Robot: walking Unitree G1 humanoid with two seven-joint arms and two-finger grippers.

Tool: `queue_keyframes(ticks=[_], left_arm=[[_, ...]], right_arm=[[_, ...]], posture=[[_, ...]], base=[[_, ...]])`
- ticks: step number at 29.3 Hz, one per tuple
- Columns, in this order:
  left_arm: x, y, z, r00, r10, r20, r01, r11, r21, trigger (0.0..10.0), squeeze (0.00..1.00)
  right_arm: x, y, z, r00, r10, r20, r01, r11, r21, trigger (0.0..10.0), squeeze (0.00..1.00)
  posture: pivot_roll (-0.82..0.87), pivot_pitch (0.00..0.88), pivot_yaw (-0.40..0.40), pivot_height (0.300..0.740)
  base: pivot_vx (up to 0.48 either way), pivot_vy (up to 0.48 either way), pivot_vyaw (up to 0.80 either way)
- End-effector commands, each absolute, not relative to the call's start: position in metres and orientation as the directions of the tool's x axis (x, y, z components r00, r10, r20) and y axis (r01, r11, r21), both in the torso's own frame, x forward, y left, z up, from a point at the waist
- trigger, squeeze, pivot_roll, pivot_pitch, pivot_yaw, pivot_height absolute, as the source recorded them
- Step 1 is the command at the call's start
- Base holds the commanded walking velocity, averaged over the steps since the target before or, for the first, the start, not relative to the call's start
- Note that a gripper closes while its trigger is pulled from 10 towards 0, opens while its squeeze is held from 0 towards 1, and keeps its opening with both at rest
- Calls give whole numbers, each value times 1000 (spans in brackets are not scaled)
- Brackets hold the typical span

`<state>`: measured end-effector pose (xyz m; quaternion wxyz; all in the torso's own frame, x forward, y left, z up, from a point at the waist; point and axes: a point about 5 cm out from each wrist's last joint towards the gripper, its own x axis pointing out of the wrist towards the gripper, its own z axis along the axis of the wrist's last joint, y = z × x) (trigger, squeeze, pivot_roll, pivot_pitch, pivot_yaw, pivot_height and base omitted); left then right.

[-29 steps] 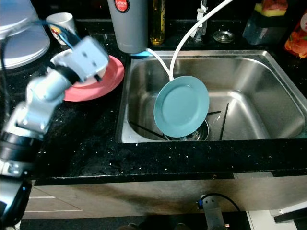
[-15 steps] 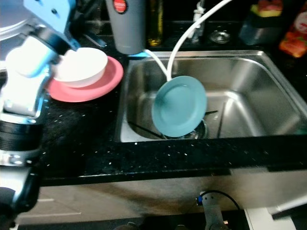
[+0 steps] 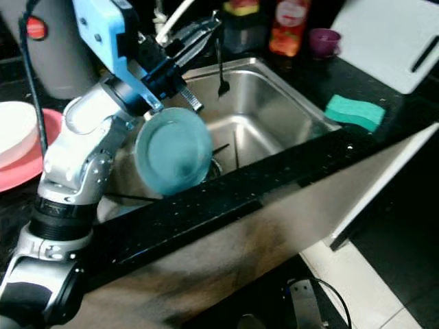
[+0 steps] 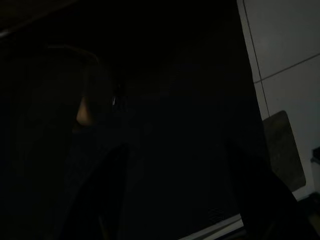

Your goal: Kitchen organization

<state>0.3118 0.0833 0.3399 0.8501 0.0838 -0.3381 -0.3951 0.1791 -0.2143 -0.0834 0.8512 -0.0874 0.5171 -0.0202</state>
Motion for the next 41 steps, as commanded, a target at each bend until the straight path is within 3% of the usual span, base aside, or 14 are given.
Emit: queue_keyframes(ticks=[1, 7, 17, 21, 23, 24, 25, 26, 27, 28, 41], left_arm=[[316, 82, 329, 474, -747, 466, 641, 655, 400, 10000, 0], [321, 73, 315, 443, -812, 380, 703, 578, 414, 10000, 0], [329, 53, 277, 345, -936, 67, 752, 319, 578, 10000, 0], [336, 54, 264, 389, -921, -25, 720, 287, 631, 10000, 0], [338, 55, 258, 410, -911, -49, 714, 288, 638, 10000, 47], [342, 58, 252, 440, -896, -64, 707, 301, 640, 10000, 184], [344, 60, 248, 458, -886, -72, 703, 311, 640, 10000, 184], [347, 61, 244, 469, -880, -78, 708, 321, 629, 10000, 675], [347, 61, 244, 469, -880, -78, 708, 321, 629, 10000, 675], [348, 62, 240, 474, -876, -91, 709, 319, 628, 10000, 1000], [354, 75, 241, 537, -841, -74, 658, 362, 660, 10000, 1000]], right_arm=[[178, -213, -84, 461, -125, -879, -55, 984, -169, 10000, 0], [178, -213, -84, 460, -128, -879, -54, 984, -171, 10000, 0], [176, -212, -86, 456, -131, -880, -49, 984, -172, 10000, 0], [175, -213, -86, 456, -131, -880, -50, 984, -172, 10000, 0], [174, -213, -86, 455, -131, -881, -50, 984, -173, 10000, 0], [174, -213, -86, 454, -132, -881, -50, 984, -173, 10000, 0], [173, -213, -86, 453, -132, -882, -50, 984, -173, 10000, 0], [173, -213, -87, 452, -132, -882, -50, 984, -173, 10000, 0], [173, -213, -87, 452, -132, -882, -50, 984, -173, 10000, 0], [173, -212, -87, 451, -132, -883, -50, 984, -172, 10000, 0], [174, -211, -86, 454, -129, -882, -50, 984, -169, 10000, 0]], posture=[[-21, 103, 3, 740], [-28, 105, 9, 740], [-34, 116, 16, 740], [-37, 132, 14, 740], [-38, 130, 14, 740], [-41, 131, 16, 740], [-41, 131, 16, 740], [-40, 131, 16, 740], [-40, 131, 16, 740], [-39, 134, 14, 740], [-33, 130, 15, 740]], base=[[0, 0, 0], [0, 0, 0], [0, 0, 0], [0, 0, 0], [0, 0, 0], [0, 0, 0], [0, 0, 0], [0, 0, 0], [0, 0, 0], [0, 0, 0], [0, 0, 0]])
